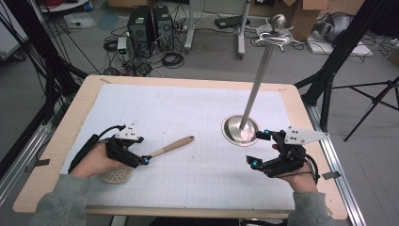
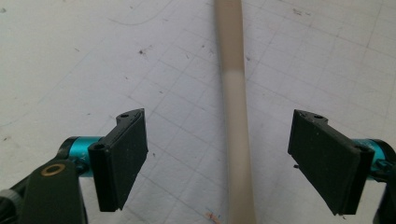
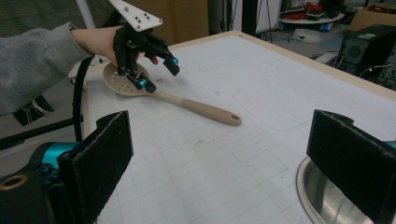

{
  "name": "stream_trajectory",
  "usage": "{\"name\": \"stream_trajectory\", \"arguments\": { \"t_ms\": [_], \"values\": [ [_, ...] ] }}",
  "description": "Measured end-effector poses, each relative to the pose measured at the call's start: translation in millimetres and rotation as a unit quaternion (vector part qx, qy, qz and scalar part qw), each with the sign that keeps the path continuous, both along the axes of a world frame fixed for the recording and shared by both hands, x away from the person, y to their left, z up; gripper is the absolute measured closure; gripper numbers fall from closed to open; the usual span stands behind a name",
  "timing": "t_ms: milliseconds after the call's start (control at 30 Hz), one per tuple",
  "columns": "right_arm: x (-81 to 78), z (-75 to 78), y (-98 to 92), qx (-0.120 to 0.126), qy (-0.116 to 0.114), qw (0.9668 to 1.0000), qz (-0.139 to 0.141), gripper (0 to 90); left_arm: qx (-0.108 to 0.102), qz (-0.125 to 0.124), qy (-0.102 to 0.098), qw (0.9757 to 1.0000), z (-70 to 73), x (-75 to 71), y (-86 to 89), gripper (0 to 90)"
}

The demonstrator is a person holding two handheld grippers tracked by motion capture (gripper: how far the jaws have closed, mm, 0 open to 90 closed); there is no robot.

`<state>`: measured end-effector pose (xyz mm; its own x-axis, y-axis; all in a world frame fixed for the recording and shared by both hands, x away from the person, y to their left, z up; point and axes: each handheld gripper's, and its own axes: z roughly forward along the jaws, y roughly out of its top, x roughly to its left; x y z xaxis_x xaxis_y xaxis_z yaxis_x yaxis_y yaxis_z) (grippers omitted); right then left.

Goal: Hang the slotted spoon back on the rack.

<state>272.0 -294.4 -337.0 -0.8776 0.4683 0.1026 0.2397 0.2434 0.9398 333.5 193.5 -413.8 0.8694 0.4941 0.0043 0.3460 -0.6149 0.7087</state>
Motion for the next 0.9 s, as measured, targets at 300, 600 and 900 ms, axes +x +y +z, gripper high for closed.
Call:
{"name": "stream_trajectory", "arguments": {
  "t_ms": [300,600,900],
  "values": [
    [-1.4,-0.6,-0.8,-0.003,0.001,1.0,-0.002,6.0,0.031,-0.022,0.03,0.9988,2.9,1.3,-0.7,25.8],
    [-3.1,-0.8,-2.2,-0.004,0.0,1.0,-0.004,6.1,0.065,-0.024,0.042,0.9967,-1.0,1.4,-6.3,34.9],
    [-4.7,-1.8,-4.5,-0.003,0.003,1.0,-0.007,6.0,0.093,-0.035,0.049,0.9938,-2.4,0.3,-9.5,48.3]
  ]
}}
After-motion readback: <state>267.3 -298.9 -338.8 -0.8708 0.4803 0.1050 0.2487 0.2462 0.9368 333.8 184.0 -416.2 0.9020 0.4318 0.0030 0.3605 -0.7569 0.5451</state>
